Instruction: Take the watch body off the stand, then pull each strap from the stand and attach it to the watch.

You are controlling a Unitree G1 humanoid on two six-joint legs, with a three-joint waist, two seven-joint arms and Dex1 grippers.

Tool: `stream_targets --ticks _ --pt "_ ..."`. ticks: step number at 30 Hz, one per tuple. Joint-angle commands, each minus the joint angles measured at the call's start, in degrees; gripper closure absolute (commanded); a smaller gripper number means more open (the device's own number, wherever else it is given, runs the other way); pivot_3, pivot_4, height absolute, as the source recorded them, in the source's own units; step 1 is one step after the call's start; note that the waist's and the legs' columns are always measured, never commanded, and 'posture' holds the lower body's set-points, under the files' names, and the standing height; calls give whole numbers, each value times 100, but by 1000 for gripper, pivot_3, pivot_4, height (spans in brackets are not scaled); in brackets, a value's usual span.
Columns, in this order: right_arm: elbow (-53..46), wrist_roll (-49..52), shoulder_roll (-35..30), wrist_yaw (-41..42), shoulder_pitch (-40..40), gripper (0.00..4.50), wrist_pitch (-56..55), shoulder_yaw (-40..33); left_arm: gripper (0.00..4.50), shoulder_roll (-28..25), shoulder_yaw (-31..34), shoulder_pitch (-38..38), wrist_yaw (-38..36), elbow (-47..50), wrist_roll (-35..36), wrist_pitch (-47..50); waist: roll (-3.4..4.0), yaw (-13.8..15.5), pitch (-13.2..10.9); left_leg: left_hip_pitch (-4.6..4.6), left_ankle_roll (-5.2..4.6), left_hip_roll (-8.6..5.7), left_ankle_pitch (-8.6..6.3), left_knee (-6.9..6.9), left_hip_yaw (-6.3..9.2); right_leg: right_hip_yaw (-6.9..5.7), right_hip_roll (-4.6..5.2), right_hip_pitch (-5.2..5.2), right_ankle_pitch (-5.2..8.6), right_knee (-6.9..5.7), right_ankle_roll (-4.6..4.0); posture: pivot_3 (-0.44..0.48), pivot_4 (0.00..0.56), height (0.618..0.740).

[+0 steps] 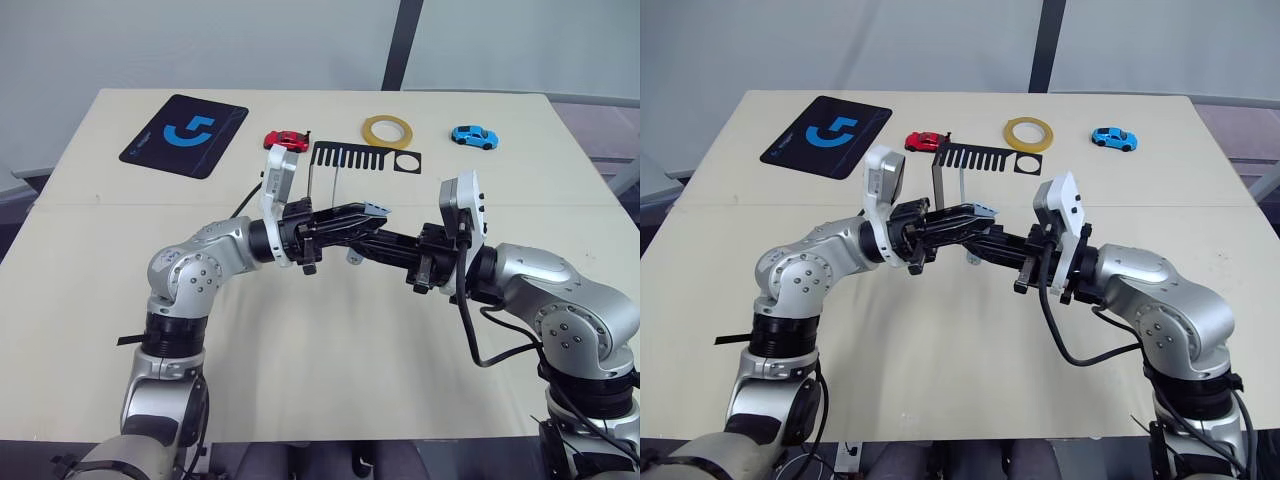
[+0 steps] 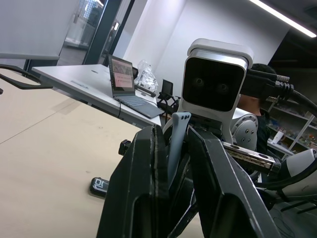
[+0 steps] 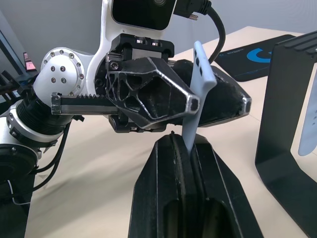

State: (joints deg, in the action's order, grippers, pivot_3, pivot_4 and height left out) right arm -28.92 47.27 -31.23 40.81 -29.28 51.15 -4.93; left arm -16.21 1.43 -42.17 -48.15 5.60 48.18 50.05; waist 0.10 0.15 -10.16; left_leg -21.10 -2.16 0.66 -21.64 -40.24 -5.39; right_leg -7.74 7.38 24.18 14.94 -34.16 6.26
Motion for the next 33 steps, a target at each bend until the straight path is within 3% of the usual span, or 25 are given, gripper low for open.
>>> stream_targets --ticks 1,3,23,26,29,33 --pt "-80 139 -71 18 -133 4500 -100 -82 4060 74 100 -142 21 72 145 -62 0 -2 0 0 0 0 0 0 0 0 0 0 0 0 0 0 150 732" --pt "-80 137 -70 15 -138 4500 -100 -84 4415 90 113 -144 22 74 153 -56 0 -1 0 0 0 0 0 0 0 0 0 0 0 0 0 0 150 732" --pt "-327 135 -92 -174 -6 4500 -170 -96 4415 144 216 -164 8 77 277 13 0 0 0 0 0 0 0 -2 0 0 0 0 0 -2 0 0 150 732" --pt "-442 249 -107 -288 82 3615 -113 -191 4500 113 221 -164 -33 67 268 2 -1 3 0 0 0 0 0 -3 1 0 1 0 0 -2 0 0 150 732" --pt "-776 472 -274 -505 449 2223 22 -512 4500 -47 206 -139 -147 77 148 -80 -1 13 0 0 0 0 0 -3 2 0 1 0 0 -5 0 0 150 732" --pt "-1421 907 -603 -1022 1511 330 234 -1468 4500 -560 137 -23 -499 208 -87 -261 -1 76 1 -1 0 0 0 -3 2 0 1 0 0 -3 0 0 150 732"
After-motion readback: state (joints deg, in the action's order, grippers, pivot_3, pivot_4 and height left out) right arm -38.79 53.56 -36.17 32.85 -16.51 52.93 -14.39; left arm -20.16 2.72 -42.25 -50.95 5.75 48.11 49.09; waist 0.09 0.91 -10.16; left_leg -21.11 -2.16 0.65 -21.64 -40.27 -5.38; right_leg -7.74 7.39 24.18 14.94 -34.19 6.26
